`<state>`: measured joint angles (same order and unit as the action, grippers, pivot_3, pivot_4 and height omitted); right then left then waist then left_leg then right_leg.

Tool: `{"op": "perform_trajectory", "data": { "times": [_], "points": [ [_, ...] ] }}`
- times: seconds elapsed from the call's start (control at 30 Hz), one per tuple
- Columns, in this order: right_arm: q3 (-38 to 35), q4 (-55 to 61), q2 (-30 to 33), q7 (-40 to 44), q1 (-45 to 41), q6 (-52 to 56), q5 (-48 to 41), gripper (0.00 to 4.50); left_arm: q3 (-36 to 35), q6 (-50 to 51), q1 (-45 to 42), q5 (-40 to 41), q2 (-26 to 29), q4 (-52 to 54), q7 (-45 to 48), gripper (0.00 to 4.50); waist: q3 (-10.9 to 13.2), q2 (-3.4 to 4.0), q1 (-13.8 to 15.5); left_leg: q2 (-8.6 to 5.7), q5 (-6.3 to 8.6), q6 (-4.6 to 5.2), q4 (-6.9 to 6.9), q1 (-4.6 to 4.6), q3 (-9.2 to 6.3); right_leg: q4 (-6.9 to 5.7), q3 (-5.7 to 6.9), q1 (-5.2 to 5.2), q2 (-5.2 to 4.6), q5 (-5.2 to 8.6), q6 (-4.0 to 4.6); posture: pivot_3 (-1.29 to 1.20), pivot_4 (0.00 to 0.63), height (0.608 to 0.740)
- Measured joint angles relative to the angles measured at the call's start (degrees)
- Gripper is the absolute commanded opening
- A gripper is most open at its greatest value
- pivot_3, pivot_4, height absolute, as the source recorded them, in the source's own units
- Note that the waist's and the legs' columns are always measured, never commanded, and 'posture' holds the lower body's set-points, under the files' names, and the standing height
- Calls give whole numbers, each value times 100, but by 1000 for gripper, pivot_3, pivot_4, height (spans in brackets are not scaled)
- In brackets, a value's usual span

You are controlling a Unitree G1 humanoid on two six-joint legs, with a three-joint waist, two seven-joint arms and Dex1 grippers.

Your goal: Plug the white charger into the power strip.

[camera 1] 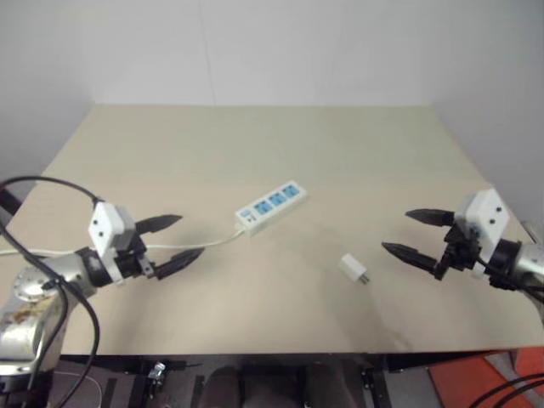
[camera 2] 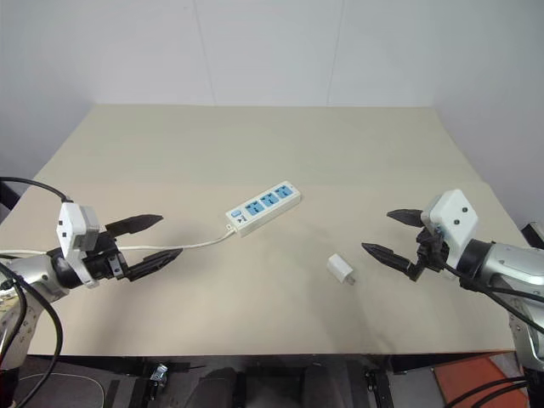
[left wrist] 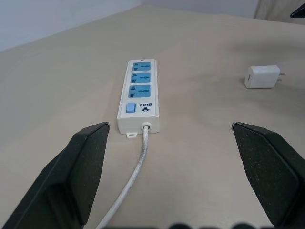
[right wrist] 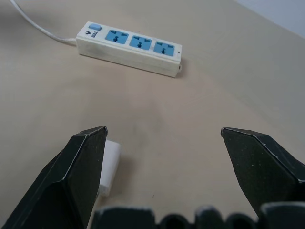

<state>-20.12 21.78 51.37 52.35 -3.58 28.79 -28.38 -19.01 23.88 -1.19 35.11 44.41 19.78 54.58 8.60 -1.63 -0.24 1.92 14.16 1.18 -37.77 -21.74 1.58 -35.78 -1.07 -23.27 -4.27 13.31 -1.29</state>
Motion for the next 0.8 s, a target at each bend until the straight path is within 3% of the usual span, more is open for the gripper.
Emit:
{"op": "perform_trajectory", "data": {
  "times": [0.5,0.6,0.8],
  "points": [
    [114,-107,0,43,-78,-7,72,4500,65,3,-16,-51,-62,-2,-167,4487,0,0,6,0,0,0,0,1,0,-1,0,0,0,0,0,0,150,740],
    [145,-96,1,24,-169,-8,81,4500,927,282,-639,-867,-80,-457,-776,4487,0,1,56,-5,0,0,0,11,-1,-3,0,10,1,3,-6,0,150,740],
    [298,-100,-41,-34,-360,-15,114,4500,2049,401,-1771,-1687,-585,-1888,-946,4487,1,-1,80,-6,0,0,-1,-7,-3,3,3,0,2,-4,2,0,150,740]
  ]
}}
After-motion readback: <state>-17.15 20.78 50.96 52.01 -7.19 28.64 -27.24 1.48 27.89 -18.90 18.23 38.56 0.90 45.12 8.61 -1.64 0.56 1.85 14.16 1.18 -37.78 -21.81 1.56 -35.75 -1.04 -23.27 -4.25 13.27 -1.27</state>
